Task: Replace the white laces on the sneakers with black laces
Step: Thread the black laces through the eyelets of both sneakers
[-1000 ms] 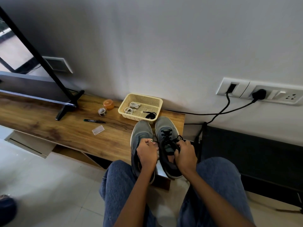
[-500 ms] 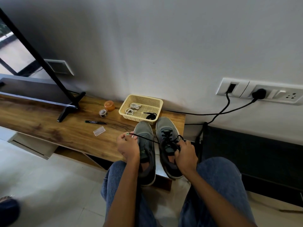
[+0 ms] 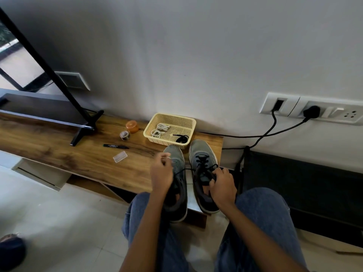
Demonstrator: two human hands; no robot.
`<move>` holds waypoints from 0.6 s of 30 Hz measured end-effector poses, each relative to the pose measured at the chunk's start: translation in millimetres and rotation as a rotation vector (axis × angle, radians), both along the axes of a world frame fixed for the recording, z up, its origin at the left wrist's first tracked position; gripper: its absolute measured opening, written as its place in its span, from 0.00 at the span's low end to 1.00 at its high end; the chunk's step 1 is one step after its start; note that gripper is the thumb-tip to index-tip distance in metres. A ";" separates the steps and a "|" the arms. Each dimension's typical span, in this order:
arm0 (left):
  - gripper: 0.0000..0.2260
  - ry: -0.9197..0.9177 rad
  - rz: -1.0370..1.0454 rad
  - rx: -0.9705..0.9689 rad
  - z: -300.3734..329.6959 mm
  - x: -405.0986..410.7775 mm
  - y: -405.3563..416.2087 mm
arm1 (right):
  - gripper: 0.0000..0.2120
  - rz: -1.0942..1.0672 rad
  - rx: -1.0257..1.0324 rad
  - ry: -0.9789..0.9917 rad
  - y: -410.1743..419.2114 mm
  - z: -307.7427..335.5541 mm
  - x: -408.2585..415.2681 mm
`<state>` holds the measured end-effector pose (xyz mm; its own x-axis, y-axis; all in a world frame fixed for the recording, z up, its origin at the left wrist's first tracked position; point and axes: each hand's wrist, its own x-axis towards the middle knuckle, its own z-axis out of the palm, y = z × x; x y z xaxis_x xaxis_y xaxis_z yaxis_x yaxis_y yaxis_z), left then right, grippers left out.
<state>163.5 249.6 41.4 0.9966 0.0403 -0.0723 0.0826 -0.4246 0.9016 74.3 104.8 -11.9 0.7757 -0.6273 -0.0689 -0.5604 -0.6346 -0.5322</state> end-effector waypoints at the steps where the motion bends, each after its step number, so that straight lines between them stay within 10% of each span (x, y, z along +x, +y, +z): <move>1: 0.07 -0.066 -0.132 0.136 -5.9 -5.2 -5.4 | 0.12 0.003 -0.002 0.000 0.0 0.0 0.0; 7: 0.14 -0.243 -0.521 0.824 -25.9 -24.1 -29.9 | 0.09 0.025 0.008 -0.028 -2.3 0.6 -2.5; 18: 0.11 -0.171 -0.290 0.808 -17.5 -13.9 -19.4 | 0.12 -0.002 0.007 0.006 -3.1 3.1 -0.7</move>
<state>149.6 230.2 23.9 0.9701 -0.2420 0.0203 -0.2365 -0.9224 0.3055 73.6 101.8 -8.8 0.7741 -0.6283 -0.0780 -0.5650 -0.6299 -0.5329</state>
